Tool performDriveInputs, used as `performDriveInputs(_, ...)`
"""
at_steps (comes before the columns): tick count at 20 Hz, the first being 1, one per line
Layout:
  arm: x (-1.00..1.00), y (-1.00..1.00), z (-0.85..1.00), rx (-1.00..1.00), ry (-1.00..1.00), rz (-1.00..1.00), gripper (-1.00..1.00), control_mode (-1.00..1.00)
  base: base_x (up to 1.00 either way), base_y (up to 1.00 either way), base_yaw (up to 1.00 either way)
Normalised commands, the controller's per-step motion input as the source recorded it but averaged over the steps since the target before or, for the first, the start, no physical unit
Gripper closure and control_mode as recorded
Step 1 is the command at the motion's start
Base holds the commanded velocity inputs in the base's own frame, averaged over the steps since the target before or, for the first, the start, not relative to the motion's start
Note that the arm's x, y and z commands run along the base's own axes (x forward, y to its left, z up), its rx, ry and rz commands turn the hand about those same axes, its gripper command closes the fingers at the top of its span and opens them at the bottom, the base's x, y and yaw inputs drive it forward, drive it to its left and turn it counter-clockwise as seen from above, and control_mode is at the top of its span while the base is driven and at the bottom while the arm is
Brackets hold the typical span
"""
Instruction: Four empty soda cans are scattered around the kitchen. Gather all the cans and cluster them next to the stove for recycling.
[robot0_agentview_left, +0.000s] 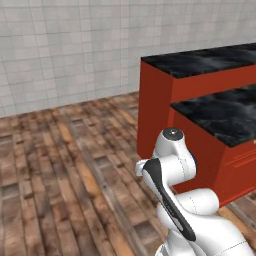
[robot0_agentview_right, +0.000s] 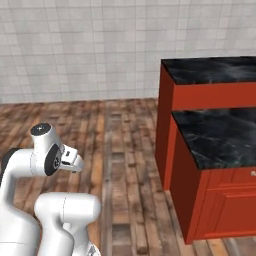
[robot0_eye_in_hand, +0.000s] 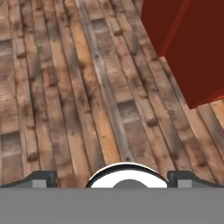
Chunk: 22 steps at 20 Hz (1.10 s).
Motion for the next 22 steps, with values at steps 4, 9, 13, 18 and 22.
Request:
performDriveInputs(4, 0.00, 0.00, 0.00, 0.00, 0.00, 0.00, -1.00, 1.00, 0.65, 0.27, 0.01)
performDriveInputs(9, 0.00, 0.00, 0.00, 0.00, 0.00, 0.00, -1.00, 1.00, 0.65, 0.27, 0.01)
performDriveInputs(13, 0.00, 0.00, 0.00, 0.00, 0.00, 0.00, -1.00, 1.00, 0.66, 0.27, 0.01)
performDriveInputs(18, 0.00, 0.00, 0.00, 0.00, 0.00, 0.00, -1.00, 1.00, 0.66, 0.27, 0.01)
performDriveInputs(22, 0.00, 0.00, 0.00, 0.00, 0.00, 0.00, -1.00, 1.00, 0.68, 0.26, 0.01)
